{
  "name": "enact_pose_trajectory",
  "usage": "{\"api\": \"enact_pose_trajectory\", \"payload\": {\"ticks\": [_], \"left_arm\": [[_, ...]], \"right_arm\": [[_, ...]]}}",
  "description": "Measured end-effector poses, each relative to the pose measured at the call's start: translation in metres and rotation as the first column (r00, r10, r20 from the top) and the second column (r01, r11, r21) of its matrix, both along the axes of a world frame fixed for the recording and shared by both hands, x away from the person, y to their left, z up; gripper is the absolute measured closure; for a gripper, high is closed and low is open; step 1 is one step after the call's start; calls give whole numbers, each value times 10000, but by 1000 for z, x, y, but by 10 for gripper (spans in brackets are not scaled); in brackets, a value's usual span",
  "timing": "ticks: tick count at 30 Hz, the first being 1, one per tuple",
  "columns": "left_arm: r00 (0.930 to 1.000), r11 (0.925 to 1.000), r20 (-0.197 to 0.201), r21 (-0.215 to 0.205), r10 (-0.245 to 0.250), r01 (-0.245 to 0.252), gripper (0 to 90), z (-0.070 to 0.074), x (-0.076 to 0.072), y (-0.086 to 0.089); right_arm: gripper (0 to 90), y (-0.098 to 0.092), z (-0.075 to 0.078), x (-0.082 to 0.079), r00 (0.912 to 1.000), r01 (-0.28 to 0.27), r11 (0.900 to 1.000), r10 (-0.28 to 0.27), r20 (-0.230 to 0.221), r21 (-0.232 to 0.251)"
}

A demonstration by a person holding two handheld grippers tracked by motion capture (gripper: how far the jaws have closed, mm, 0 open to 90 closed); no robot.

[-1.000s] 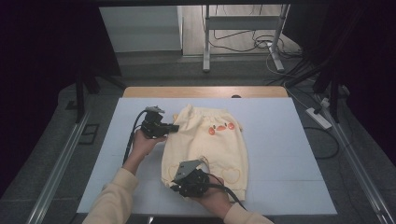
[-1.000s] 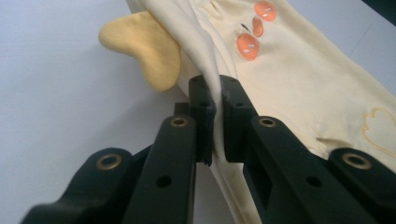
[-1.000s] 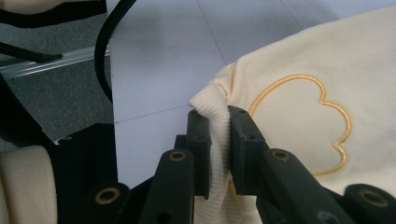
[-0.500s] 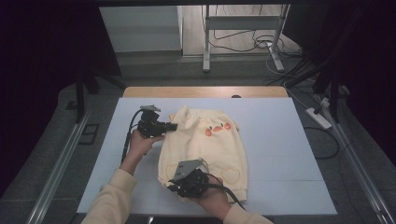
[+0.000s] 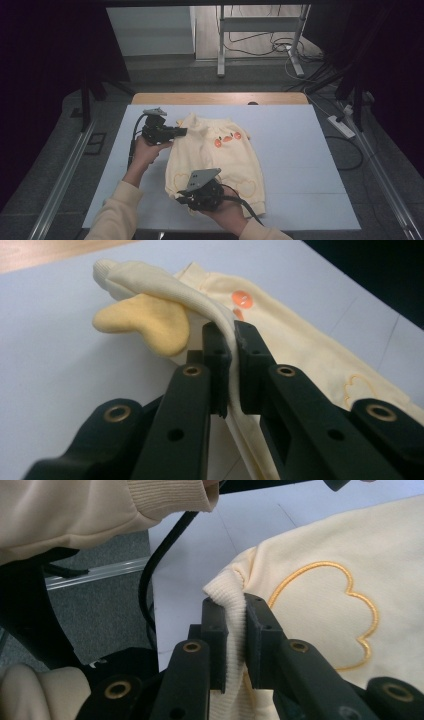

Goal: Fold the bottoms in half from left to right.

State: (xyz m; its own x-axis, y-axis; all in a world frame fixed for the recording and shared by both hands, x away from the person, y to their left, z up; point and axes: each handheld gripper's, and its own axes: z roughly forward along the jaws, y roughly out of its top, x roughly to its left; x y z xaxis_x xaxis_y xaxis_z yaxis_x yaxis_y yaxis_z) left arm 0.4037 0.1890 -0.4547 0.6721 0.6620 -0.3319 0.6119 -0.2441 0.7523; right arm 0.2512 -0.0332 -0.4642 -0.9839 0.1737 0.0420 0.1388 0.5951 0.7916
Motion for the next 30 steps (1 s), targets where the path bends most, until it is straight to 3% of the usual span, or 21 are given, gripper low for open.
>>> {"api": "enact_pose_trajectory", "payload": {"ticks": [5, 9, 15, 21, 30], "left_arm": [[9997, 9998, -241, -156, 85, -89, 841, -6, 3, 4], [9999, 9992, 78, -382, 118, -115, 842, 8, -3, 11], [9988, 9978, 427, -633, 226, -198, 841, 24, -12, 19], [9997, 9995, 143, -241, 204, -200, 841, 15, -8, 11], [9998, 9995, -57, -253, 175, -176, 838, 7, -3, 9]], "right_arm": [[801, -1, -6, 4, 9998, 83, 9998, -86, -159, -177], [804, 0, -3, 4, 9996, 52, 9999, -49, -290, 98], [805, 1, 13, -3, 9999, -128, 9980, 125, 60, 616], [806, -2, 9, -1, 10000, -74, 9992, 73, 23, 388], [805, -9, 3, 2, 9998, 145, 9997, -142, -149, 197]]}}
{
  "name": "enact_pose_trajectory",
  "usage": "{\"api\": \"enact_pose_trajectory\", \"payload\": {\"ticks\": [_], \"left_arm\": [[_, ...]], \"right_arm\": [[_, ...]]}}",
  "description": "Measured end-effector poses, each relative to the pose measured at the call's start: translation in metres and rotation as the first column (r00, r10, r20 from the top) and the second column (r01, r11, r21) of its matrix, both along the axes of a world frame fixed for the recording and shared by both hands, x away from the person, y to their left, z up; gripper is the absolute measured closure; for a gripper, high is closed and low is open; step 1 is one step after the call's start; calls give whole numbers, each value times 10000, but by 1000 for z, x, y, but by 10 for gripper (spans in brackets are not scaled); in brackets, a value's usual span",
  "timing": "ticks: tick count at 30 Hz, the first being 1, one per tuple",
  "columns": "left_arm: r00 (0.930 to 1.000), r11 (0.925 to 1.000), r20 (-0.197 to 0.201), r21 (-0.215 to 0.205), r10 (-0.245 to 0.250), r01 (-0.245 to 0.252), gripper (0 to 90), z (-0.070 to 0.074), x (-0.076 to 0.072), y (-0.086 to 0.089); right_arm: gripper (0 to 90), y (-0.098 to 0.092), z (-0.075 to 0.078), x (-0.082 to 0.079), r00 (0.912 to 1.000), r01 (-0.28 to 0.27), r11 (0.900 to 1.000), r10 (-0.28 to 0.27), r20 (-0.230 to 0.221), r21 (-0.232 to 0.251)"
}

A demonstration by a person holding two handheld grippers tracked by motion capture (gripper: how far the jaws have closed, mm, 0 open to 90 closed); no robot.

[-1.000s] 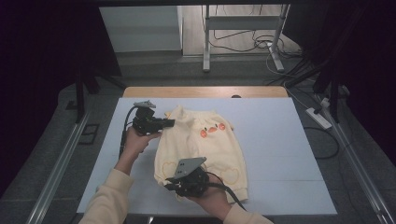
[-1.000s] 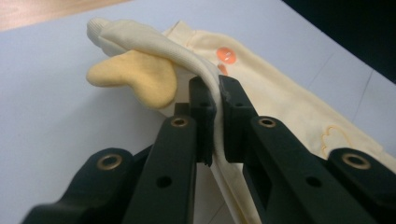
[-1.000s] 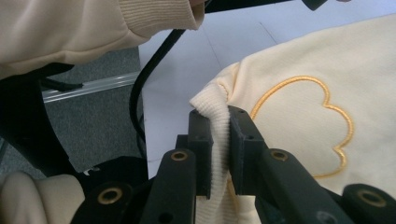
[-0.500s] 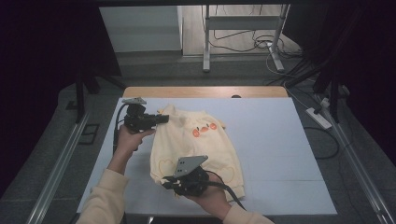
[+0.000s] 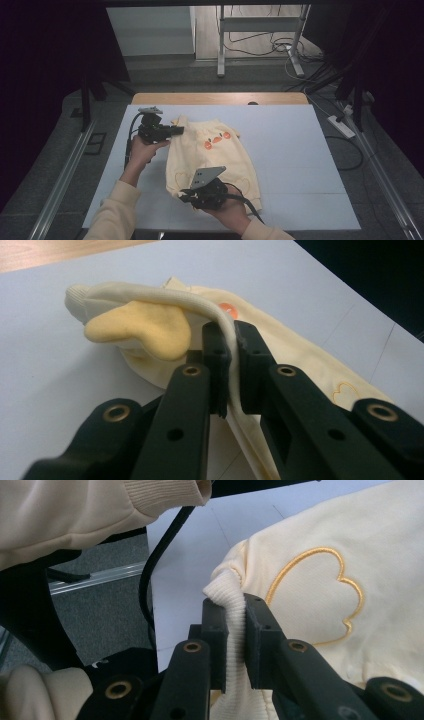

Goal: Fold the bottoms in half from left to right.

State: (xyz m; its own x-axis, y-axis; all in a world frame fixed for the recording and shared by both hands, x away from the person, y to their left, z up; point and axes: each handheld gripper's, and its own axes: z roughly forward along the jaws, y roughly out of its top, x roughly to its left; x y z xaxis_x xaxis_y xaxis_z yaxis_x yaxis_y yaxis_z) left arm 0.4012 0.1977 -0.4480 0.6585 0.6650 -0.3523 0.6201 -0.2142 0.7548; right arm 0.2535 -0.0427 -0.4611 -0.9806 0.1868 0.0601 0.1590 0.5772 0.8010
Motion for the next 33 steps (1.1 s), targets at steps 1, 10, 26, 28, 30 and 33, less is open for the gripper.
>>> {"api": "enact_pose_trajectory", "payload": {"ticks": [1, 10, 26, 28, 30, 33], "left_arm": [[10000, 10000, -27, -12, -13, 13, 837, -1, 0, 0], [9999, 10000, -95, -12, -36, 36, 835, -4, 1, -5], [9998, 9998, 0, 79, -197, 197, 834, -11, 4, -20], [9998, 9997, -17, 100, -209, 210, 834, -12, 4, -22], [9997, 9997, -32, 114, -228, 228, 834, -13, 5, -24], [9997, 9996, -21, 122, -244, 245, 834, -13, 5, -26]], "right_arm": [[805, -1, 0, 0, 10000, 15, 10000, -15, -11, -9], [805, -20, -1, -1, 9994, 350, 9994, -351, -52, -60], [806, -38, -4, 0, 9977, 666, 9977, -668, -149, -129], [806, -41, -3, 0, 9974, 705, 9974, -708, -157, -165], [807, -43, -3, 0, 9969, 761, 9969, -764, -172, -175], [806, -47, -3, 1, 9963, 832, 9964, -835, -180, -165]]}}
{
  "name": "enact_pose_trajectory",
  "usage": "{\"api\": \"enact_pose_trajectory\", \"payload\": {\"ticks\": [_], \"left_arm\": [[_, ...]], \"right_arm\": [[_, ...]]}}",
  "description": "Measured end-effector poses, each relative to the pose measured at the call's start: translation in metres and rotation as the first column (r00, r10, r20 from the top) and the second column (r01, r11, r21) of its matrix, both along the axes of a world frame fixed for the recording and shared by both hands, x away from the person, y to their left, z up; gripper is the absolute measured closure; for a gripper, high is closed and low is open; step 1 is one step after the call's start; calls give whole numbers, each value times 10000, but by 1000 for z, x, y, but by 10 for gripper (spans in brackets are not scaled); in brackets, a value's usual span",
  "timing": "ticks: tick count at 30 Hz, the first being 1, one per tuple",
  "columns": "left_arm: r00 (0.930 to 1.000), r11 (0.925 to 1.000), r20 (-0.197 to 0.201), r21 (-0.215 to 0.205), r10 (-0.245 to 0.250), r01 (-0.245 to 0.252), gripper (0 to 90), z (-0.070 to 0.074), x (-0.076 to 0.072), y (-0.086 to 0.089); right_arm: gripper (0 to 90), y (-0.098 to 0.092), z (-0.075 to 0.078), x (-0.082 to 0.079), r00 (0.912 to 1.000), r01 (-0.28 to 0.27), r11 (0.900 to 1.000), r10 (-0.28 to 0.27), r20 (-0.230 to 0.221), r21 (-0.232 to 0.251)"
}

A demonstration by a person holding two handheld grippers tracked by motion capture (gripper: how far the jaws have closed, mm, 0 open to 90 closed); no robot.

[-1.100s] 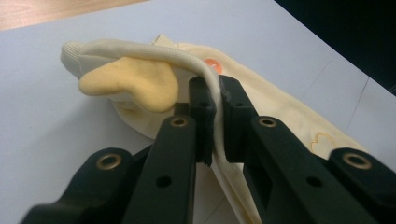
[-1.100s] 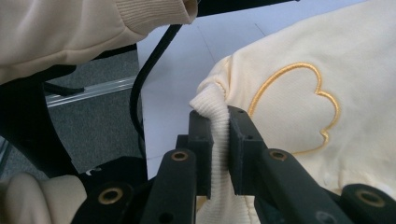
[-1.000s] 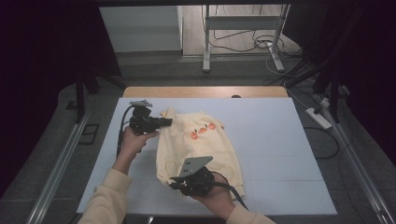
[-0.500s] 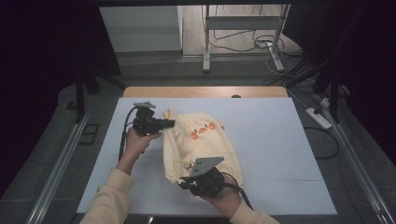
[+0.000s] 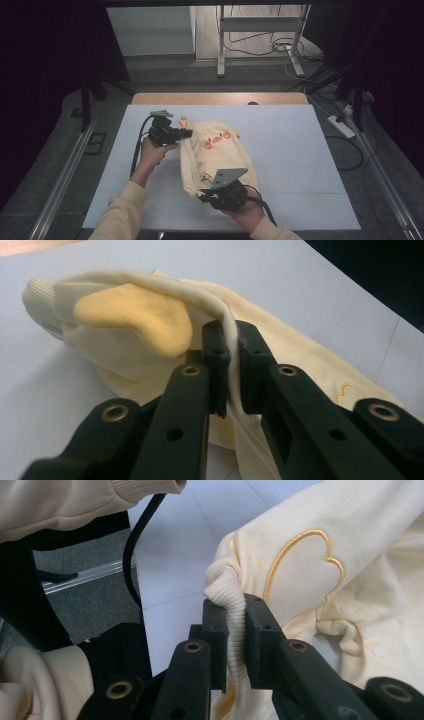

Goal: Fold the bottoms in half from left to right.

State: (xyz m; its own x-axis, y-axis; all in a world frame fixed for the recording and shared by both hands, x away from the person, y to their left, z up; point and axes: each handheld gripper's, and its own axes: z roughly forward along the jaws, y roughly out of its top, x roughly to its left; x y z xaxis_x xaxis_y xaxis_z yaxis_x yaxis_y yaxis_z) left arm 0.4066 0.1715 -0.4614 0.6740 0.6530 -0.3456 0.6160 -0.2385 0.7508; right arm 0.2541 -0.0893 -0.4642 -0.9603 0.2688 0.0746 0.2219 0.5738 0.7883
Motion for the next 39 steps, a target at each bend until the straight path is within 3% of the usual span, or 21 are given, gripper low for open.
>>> {"api": "enact_pose_trajectory", "payload": {"ticks": [16, 31, 39], "left_arm": [[9997, 9997, -97, 21, -240, 240, 834, -4, 10, -12], [9968, 9965, -174, 301, -775, 780, 831, -9, 23, -41], [9967, 9962, -182, 363, -790, 796, 831, -9, 20, -41]], "right_arm": [[810, -15, -4, 3, 9988, 487, 9988, -487, -46, -75], [811, -40, -4, 3, 9923, 1238, 9922, -1239, -35, -137], [811, -44, -7, 4, 9920, 1249, 9920, -1252, -154, -194]]}}
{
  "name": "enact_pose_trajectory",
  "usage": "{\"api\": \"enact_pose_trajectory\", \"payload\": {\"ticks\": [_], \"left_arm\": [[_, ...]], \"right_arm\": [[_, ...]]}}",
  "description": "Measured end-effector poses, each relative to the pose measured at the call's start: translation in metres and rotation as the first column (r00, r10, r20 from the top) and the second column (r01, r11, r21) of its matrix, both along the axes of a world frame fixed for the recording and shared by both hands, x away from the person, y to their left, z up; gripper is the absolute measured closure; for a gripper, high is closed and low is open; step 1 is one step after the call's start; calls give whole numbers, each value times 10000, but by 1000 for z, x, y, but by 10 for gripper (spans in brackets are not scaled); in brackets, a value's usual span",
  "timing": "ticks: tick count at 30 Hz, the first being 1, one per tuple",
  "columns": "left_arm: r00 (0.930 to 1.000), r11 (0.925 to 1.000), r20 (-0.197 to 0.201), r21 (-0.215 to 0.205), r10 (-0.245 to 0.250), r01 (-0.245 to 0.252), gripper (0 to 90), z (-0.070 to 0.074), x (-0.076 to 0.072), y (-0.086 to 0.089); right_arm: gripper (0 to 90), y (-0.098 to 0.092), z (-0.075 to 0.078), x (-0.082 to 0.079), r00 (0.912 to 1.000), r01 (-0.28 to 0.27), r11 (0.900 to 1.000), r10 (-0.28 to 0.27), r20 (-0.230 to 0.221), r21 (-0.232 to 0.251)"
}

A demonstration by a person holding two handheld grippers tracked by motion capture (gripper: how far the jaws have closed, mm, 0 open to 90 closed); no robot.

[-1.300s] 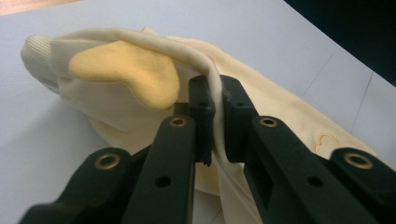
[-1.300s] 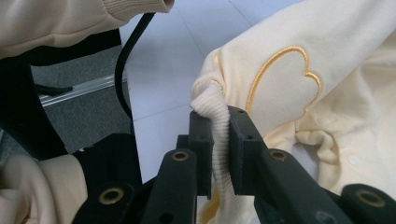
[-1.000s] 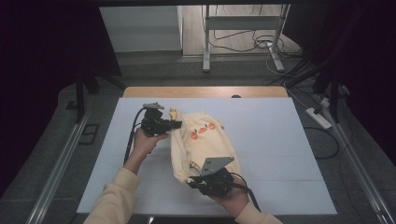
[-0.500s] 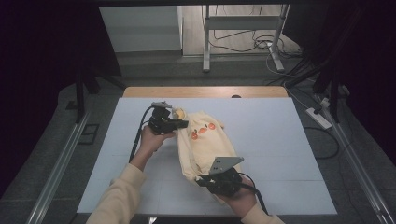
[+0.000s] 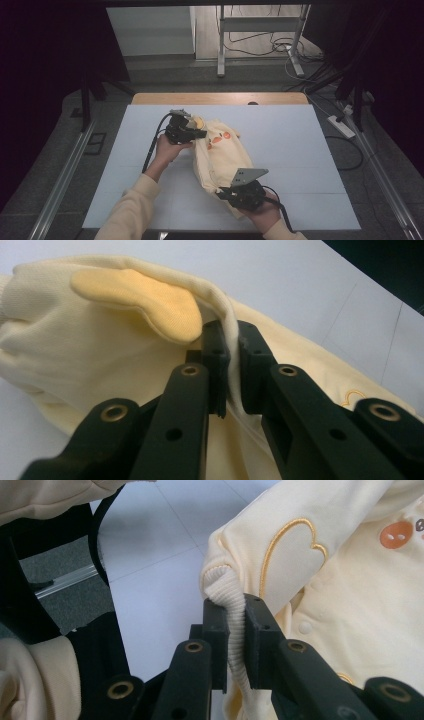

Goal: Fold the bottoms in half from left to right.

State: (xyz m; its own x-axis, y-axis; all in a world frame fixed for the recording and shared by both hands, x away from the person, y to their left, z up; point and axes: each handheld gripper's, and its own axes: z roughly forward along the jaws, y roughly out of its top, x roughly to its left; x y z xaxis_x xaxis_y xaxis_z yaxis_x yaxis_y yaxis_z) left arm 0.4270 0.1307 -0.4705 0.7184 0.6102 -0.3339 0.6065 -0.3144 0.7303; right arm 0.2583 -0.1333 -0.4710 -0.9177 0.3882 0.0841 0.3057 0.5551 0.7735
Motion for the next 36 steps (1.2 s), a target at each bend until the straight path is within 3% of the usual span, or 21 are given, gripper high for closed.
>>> {"api": "enact_pose_trajectory", "payload": {"ticks": [19, 36], "left_arm": [[9997, 10000, 260, 94, -26, 23, 827, -6, 0, -27], [9990, 9999, 443, 107, -71, 67, 826, -7, -1, -33]], "right_arm": [[812, -20, 4, -8, 9996, 291, 9995, -291, 37, 159], [813, -35, 3, -8, 9973, 734, 9973, -733, -81, 72]]}}
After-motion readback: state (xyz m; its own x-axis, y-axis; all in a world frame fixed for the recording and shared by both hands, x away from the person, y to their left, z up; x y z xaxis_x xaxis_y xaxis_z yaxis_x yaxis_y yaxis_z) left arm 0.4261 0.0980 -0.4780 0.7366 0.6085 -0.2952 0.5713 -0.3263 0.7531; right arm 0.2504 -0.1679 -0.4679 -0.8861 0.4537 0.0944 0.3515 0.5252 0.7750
